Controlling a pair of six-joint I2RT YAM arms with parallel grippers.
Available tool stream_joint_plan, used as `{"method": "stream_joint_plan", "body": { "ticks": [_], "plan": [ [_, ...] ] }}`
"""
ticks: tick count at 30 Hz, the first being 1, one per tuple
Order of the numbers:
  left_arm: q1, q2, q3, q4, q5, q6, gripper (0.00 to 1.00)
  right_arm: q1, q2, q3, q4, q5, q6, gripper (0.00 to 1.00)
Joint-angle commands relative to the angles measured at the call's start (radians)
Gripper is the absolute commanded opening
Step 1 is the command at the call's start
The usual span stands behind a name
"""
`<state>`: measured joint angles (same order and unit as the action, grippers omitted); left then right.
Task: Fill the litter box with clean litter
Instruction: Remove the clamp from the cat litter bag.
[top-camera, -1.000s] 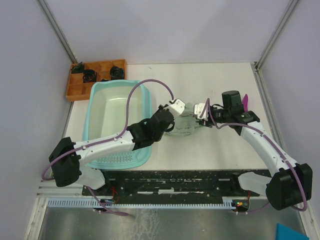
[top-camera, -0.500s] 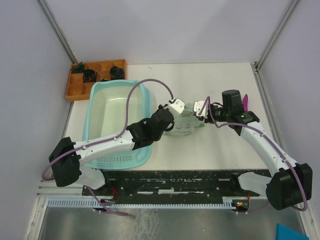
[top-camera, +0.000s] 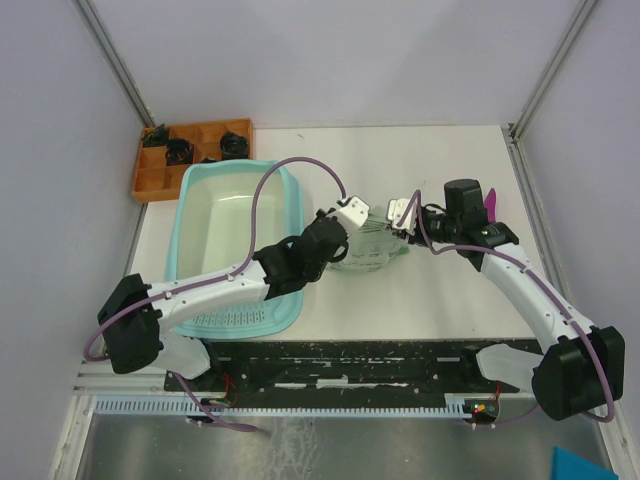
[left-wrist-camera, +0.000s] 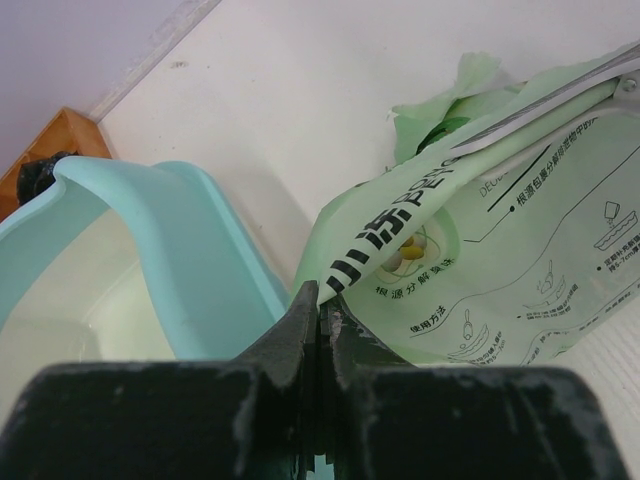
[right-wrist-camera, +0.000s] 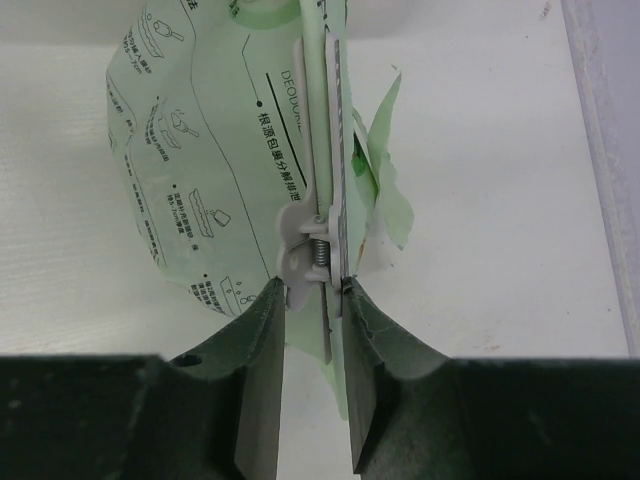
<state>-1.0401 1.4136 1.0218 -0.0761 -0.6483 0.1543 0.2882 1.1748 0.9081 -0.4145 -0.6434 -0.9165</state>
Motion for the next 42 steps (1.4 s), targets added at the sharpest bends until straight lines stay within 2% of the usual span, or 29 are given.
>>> {"method": "stream_joint_plan", "body": {
  "ticks": [1,2,3,6,12,16,24,29,34,42],
  "plan": [
    [-0.004,0.010,-0.003,-0.013,0.047,-0.050,0.03,0.002,-0.015,0.034,0.016,-0.006,0.002,0.40],
    [-0.005,0.012,-0.002,-0.012,0.047,-0.050,0.03,0.002,-0.017,0.038,0.000,-0.016,-0.004,0.58],
    [-0.006,0.014,-0.001,-0.013,0.047,-0.049,0.03,0.003,-0.018,0.042,-0.016,-0.027,-0.010,0.68],
    [-0.005,0.024,0.005,-0.015,0.053,-0.050,0.03,0.002,-0.023,0.052,-0.025,-0.031,0.005,0.73],
    [-0.004,0.031,0.014,-0.016,0.064,-0.056,0.03,0.004,-0.015,0.047,0.053,0.014,0.047,0.70],
    [-0.005,0.026,0.017,-0.017,0.064,-0.061,0.03,0.007,-0.004,0.061,0.088,0.012,0.079,0.59],
    [-0.005,0.012,0.012,-0.024,0.065,-0.067,0.03,0.016,0.011,0.084,0.081,-0.005,0.077,0.48],
    [-0.005,0.001,0.005,-0.026,0.065,-0.072,0.03,0.022,0.008,0.077,0.044,-0.019,0.046,0.47],
    [-0.005,-0.002,0.001,-0.029,0.068,-0.076,0.03,0.026,0.010,0.068,0.031,-0.020,0.025,0.58],
    [-0.005,-0.007,-0.007,-0.029,0.068,-0.082,0.03,0.047,0.025,0.067,0.022,-0.003,0.002,0.54]
  ]
}}
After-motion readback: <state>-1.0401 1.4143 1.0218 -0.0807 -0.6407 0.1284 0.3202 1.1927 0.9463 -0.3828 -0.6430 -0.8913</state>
